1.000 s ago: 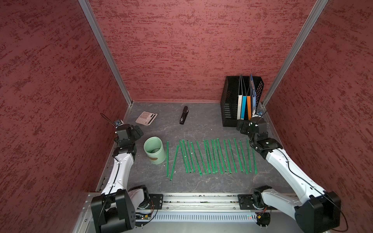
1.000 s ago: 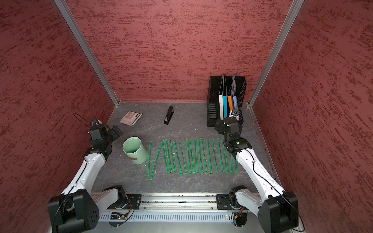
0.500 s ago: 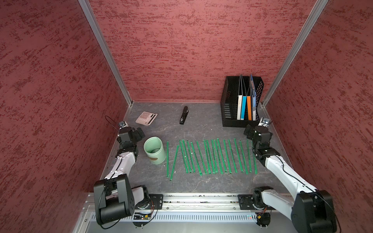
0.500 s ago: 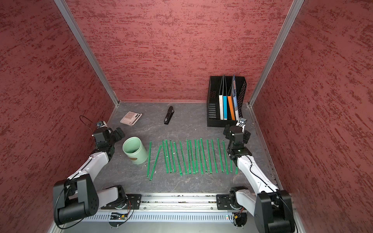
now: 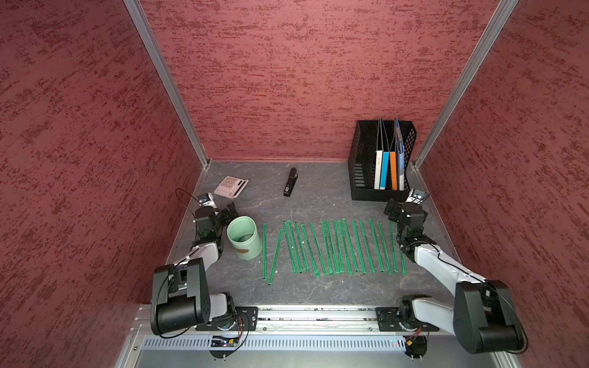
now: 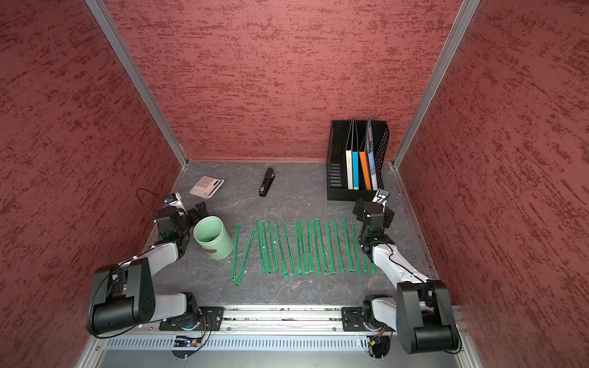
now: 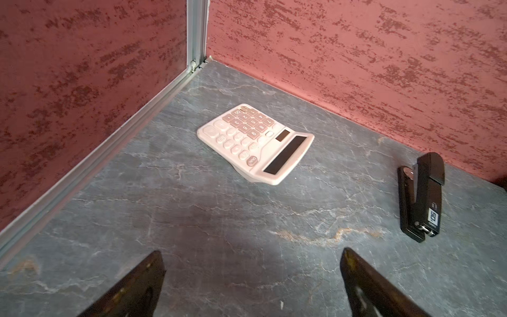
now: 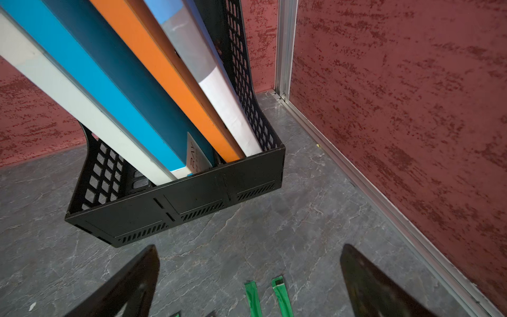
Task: Take the straws out of the storage container
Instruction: Reset both arms
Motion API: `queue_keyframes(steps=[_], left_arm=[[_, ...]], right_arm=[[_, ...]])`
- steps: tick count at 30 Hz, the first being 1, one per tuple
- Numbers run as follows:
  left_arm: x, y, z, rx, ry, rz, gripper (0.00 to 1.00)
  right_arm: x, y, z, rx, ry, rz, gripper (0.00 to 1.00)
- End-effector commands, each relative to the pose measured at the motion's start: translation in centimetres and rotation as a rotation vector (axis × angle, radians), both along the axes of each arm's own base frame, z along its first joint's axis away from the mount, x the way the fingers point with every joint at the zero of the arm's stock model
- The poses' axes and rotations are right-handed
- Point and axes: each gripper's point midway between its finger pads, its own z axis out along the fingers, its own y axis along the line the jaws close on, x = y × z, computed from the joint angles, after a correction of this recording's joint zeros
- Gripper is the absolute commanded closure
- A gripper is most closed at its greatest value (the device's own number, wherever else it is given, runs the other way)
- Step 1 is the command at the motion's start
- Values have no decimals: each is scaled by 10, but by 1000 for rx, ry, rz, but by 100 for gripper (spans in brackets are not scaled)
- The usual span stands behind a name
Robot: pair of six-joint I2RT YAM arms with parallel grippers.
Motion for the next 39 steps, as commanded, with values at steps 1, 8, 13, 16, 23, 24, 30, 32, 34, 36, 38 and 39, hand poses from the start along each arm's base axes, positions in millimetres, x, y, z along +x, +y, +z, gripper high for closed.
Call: queue_keyframes(steps=[1,8,13,16,23,24,30,32,34,36,38,39], left_arm=[[11,-16,15,21,-94,-49,0],[17,-42,17,149,-127,-125,0],[18,-51,9,194,-148,-137,0],[17,-53,6,204,-157,-134,0],[18,-57,2,216,-170,-157,0],[18,-57,1,214,-162,-156,0],[16,-62,1,216,-174,-190,0],[16,-66,1,216,-173,-219,0],[17,-69,1,214,-173,-239,0],[17,-71,0,207,-172,-260,0],[18,-70,0,198,-171,-264,0],[18,-69,0,192,-168,-260,0]], right_arm=[[6,-1,7,-21,-69,11,1],[18,5,-4,-56,-85,61,1],[21,13,-13,-69,-116,115,1],[22,16,-19,-73,-127,135,1],[21,22,-19,-74,-134,176,1],[21,25,-20,-77,-137,194,1],[25,45,-39,-82,-111,317,1],[27,48,-36,-90,-138,338,1],[29,53,-39,-86,-108,366,1],[35,55,-41,-80,-81,381,1],[35,54,-40,-78,-85,382,1],[35,54,-41,-77,-81,382,1]])
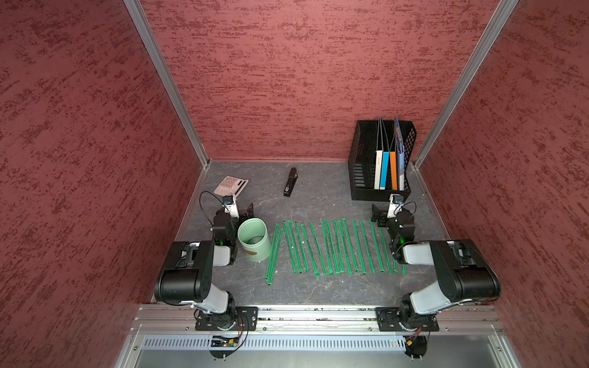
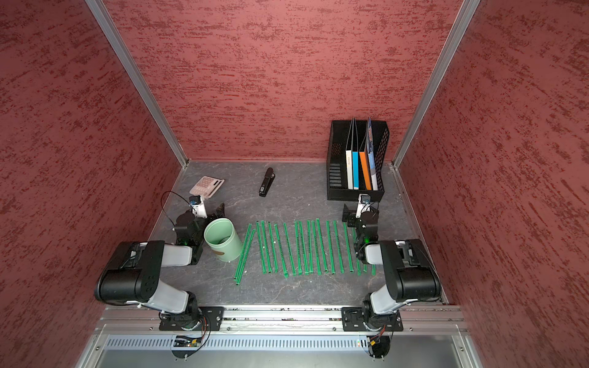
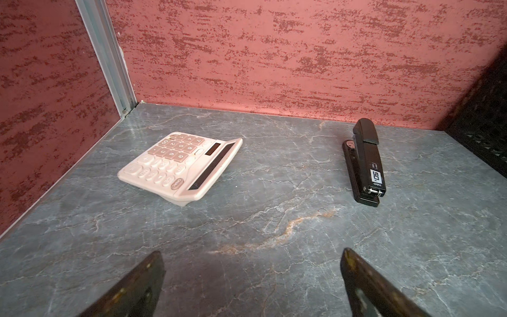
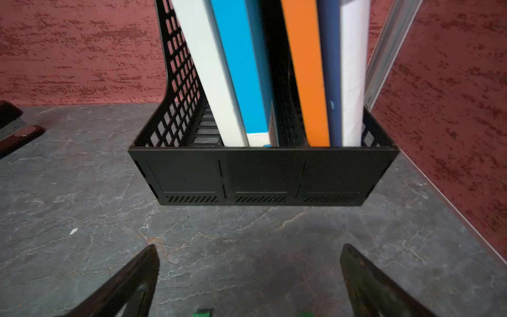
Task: Take the straws out of the storage container
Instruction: Reset both arms
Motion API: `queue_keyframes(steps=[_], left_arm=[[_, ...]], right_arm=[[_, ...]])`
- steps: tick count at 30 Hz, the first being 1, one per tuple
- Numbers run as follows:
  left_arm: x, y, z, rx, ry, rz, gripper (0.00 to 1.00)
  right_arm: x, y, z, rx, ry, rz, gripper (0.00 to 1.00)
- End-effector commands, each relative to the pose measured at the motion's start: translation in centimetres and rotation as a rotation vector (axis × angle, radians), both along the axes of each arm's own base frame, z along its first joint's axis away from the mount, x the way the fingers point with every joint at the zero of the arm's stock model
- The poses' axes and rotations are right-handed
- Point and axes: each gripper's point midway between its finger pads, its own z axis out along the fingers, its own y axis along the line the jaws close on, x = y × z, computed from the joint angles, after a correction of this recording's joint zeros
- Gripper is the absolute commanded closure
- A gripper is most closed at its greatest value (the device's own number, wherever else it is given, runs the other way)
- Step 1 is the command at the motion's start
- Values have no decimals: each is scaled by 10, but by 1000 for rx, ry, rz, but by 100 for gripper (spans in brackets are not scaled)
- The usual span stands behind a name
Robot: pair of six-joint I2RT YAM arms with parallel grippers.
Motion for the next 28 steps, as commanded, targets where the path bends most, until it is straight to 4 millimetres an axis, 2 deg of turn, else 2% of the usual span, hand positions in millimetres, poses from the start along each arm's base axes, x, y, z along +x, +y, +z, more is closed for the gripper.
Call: queue_keyframes(steps=[1,4,28], left_arm=[[3,-1,2,-8,-2,-30,0],[8,4,-2,-14,30,1,0],[9,3,-2,8,35,22,0]], right_arm=[[4,4,3,-4,-1,34,1],[4,4,3,-4,-1,34,1],[6,3,2,5,5,41,1]])
